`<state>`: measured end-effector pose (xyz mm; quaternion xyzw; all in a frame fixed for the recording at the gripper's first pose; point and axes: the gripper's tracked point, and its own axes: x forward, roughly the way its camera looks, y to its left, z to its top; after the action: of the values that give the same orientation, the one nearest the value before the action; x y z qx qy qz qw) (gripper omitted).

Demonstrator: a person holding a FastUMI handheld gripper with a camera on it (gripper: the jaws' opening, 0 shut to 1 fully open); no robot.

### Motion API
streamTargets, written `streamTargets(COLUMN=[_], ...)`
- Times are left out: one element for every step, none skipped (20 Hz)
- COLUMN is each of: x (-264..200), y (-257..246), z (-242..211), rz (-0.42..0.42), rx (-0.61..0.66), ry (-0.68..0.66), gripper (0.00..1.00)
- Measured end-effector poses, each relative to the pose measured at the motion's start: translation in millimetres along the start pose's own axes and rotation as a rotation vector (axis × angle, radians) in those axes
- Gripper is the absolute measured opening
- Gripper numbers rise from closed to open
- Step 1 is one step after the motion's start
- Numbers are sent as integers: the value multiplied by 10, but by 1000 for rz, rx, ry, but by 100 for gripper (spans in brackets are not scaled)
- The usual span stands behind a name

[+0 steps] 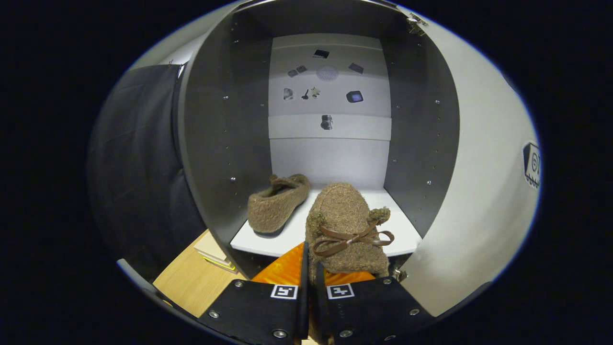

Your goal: Open the shoe cabinet door, grab the shoes and put them into the shoe cabinet, then close the shoe cabinet door.

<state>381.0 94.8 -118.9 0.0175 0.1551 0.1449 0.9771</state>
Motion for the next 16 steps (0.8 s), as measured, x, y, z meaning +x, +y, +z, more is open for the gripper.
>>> streamTargets(x=[97,204,324,436,570,683,827,950,1067,1178,1304,1396,1467,1539,1599,1640], y=[-44,-84,-129,-182,-212,-250,-274,-303,-314,-330,-354,-382,-402,-404,-400,-402], z=[68,113,197,271,347,397,454,509,535,548,549,547,551,525,493,449], rz=[-5,-10,-17,-23,-28,-33,-32,-34,-32,-31,-35,-41,-44,-44,-41,-39], rx=[-8,-18,-29,-41,-48,-50,-56,-59,-57,-56,-52,-52,-49,-43,-35,-26], ry=[-4,4,2,2,-1,5,13,12,26,38,53,63,66,75,88,103], gripper=[8,8,8,8,8,8,8,8,8,8,8,8,8,8,8,8])
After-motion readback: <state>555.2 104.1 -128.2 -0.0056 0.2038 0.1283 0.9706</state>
